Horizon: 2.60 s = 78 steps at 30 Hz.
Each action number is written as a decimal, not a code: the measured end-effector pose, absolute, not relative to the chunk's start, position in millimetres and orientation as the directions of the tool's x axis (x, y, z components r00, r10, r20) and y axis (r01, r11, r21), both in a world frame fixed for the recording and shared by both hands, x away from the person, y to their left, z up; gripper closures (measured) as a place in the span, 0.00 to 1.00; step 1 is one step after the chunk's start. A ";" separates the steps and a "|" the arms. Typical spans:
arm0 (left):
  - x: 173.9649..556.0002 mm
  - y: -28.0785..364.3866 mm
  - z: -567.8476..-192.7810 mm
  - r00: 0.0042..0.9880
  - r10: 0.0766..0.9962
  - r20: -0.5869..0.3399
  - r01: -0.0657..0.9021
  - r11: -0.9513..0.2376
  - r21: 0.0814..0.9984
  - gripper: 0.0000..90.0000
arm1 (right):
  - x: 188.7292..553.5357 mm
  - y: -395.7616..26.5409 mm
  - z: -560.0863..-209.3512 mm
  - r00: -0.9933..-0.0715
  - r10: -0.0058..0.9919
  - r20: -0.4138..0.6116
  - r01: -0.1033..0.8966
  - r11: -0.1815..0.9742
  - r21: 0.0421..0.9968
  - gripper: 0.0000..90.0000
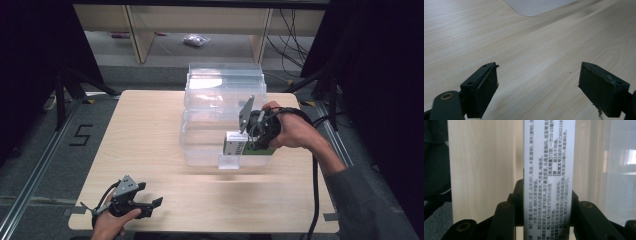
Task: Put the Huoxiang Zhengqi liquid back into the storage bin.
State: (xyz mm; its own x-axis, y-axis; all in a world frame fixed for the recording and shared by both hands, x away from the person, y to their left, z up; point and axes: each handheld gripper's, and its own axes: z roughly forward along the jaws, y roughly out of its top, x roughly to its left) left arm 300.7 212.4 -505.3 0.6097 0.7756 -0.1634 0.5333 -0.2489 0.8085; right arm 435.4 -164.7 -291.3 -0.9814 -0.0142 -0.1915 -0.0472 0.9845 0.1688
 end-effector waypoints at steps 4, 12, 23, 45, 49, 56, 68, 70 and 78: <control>301.4 214.4 -505.2 0.619 0.770 -0.157 0.527 -0.258 0.810 0.17 | 448.8 -165.9 -292.5 -0.982 -0.015 -0.190 -0.047 0.985 0.164 0.72; 301.2 214.3 -504.8 0.617 0.771 -0.159 0.526 -0.253 0.812 0.17 | 470.1 -170.7 -299.7 -0.983 0.051 -0.176 0.021 0.985 0.170 0.72; 300.9 214.1 -504.9 0.619 0.769 -0.160 0.528 -0.256 0.810 0.17 | 499.6 -172.4 -320.2 -0.986 0.090 -0.141 0.067 0.985 0.161 0.72; 300.8 214.2 -505.4 0.618 0.769 -0.162 0.532 -0.258 0.806 0.17 | 525.1 -180.5 -366.1 -0.996 0.052 -0.077 0.041 0.990 0.132 0.72; 300.9 214.2 -505.3 0.617 0.770 -0.164 0.532 -0.254 0.808 0.17 | 528.0 -183.7 -373.7 -0.996 0.062 -0.068 0.053 0.990 0.134 0.72; 300.5 214.1 -505.4 0.617 0.770 -0.161 0.523 -0.249 0.815 0.17 | 531.4 -185.8 -390.6 -0.998 0.057 -0.039 0.051 0.990 0.128 0.72; 300.6 214.1 -505.4 0.621 0.767 -0.165 0.528 -0.253 0.811 0.17 | 534.4 -187.7 -407.3 -0.999 0.048 0.007 0.048 0.991 0.128 0.72; 300.7 214.3 -505.2 0.623 0.765 -0.163 0.527 -0.257 0.810 0.17 | 533.7 -188.7 -408.2 -0.999 0.053 0.004 0.053 0.991 0.120 0.72; 300.6 214.0 -505.5 0.619 0.768 -0.166 0.530 -0.253 0.809 0.17 | 532.4 -190.6 -412.4 -0.998 0.063 0.010 0.064 0.993 0.103 0.71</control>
